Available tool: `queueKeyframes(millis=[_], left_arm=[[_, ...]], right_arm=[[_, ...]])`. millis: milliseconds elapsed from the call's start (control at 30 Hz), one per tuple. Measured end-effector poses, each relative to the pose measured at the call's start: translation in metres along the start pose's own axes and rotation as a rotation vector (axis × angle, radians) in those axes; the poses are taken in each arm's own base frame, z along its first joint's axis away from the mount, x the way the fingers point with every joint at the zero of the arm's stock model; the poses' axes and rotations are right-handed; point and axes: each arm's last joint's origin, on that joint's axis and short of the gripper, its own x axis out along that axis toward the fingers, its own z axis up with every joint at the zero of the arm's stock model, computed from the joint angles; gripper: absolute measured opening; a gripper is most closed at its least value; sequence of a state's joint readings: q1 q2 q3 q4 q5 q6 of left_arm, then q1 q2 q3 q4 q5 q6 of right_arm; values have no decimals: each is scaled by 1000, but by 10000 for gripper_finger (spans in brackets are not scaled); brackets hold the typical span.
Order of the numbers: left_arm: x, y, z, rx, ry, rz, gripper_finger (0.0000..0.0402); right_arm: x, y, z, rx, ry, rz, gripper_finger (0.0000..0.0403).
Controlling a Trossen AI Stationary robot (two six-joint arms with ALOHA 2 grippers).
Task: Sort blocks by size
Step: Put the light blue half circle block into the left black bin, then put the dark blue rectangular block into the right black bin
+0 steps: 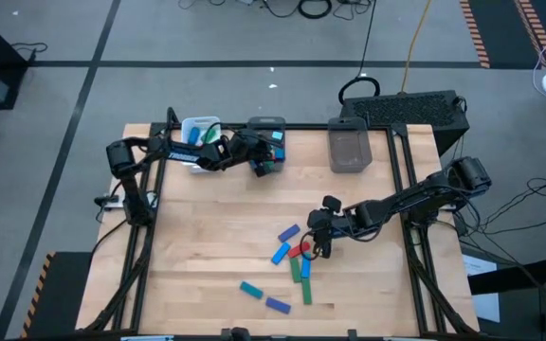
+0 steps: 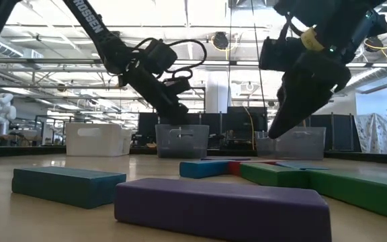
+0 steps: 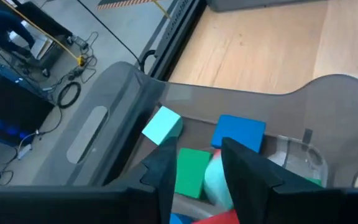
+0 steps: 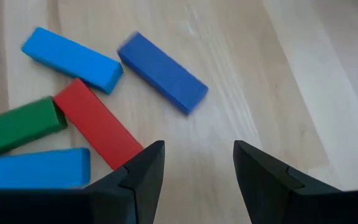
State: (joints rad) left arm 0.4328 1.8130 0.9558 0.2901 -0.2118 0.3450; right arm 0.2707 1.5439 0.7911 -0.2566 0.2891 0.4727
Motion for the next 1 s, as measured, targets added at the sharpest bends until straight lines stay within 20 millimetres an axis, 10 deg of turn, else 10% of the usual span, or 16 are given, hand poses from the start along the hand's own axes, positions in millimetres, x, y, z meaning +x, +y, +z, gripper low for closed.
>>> queueKeyframes(millis=[600,1000], left_arm=[[-11,-19,18,-13,-40,-46,176],[-63,-27,54,11,-130,-102,176]], right_arm=[[24,9,10,-381,-134,33,188],[66,-17,14,-467,-94,105,221]])
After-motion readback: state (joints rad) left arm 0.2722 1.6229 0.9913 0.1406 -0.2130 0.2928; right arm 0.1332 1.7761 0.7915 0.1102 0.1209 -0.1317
